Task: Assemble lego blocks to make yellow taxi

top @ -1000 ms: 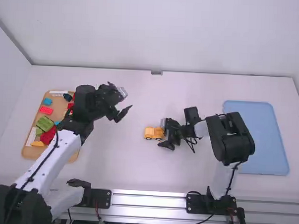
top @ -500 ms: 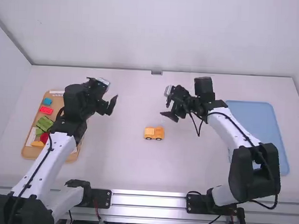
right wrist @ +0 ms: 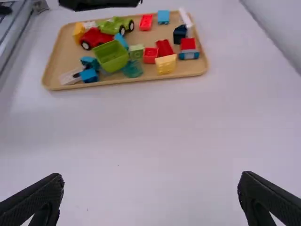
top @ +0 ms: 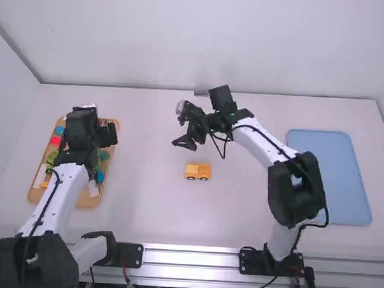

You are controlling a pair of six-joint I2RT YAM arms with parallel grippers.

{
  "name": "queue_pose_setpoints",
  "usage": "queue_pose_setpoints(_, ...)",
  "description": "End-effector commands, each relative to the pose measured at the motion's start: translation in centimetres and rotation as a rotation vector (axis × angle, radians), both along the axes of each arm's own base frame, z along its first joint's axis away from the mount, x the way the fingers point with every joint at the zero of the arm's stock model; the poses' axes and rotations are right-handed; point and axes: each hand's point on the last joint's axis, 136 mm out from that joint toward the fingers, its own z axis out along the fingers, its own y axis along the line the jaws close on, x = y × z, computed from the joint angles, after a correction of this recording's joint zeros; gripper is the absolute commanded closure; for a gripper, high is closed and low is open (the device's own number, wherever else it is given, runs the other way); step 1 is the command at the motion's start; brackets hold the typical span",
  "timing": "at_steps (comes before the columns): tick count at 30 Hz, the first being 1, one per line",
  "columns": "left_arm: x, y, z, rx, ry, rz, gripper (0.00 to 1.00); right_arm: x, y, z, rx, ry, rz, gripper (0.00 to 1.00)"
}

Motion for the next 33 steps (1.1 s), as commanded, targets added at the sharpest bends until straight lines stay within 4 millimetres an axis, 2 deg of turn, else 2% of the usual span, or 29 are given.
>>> queue_pose_setpoints(1,0.1,2.0,-0.6,-0.039,-0.010,0.125,0.02,1.1,0.0,1.7,0.026,-0.042,-0.001,0.01)
queue_pose_setpoints(6,2.5,1.6,-1.7,-0.123,0.129,0.059,0.05,2.3,-1.4,1.7,0.028,-0.044,-0.036,0.01)
queue_pose_setpoints(9,4.7,2.2,-2.7,-0.159,0.293,0.037,0.05,3.1,-2.5,1.8,0.030,-0.036,-0.069,0.02)
queue_pose_setpoints(12,6.2,2.6,-4.5,-0.193,0.459,0.033,0.06,3.7,-3.3,1.7,0.029,-0.034,-0.090,0.01)
queue_pose_setpoints(13,6.5,2.7,-5.3,-0.210,0.524,0.036,0.11,3.9,-3.6,1.7,0.030,-0.033,-0.097,0.01)
queue_pose_setpoints(18,7.1,2.5,-8.0,-0.246,0.668,0.034,0.04,4.1,-4.1,1.6,0.025,-0.025,-0.108,0.01)
queue_pose_setpoints(22,7.1,2.1,-9.9,-0.273,0.709,0.023,0.09,4.5,-4.6,1.5,0.015,-0.030,-0.125,0.01)
queue_pose_setpoints(28,7.0,0.8,-12.5,-0.297,0.713,-0.115,0.30,5.2,-5.2,0.9,-0.027,-0.041,-0.167,0.01)
queue_pose_setpoints(31,6.9,0.9,-13.2,-0.291,0.707,-0.102,0.34,5.4,-5.4,0.6,-0.043,-0.045,-0.179,0.01)
queue_pose_setpoints(33,7.0,0.9,-13.6,-0.295,0.699,-0.089,0.33,5.5,-5.4,0.4,-0.058,-0.048,-0.188,0.01)
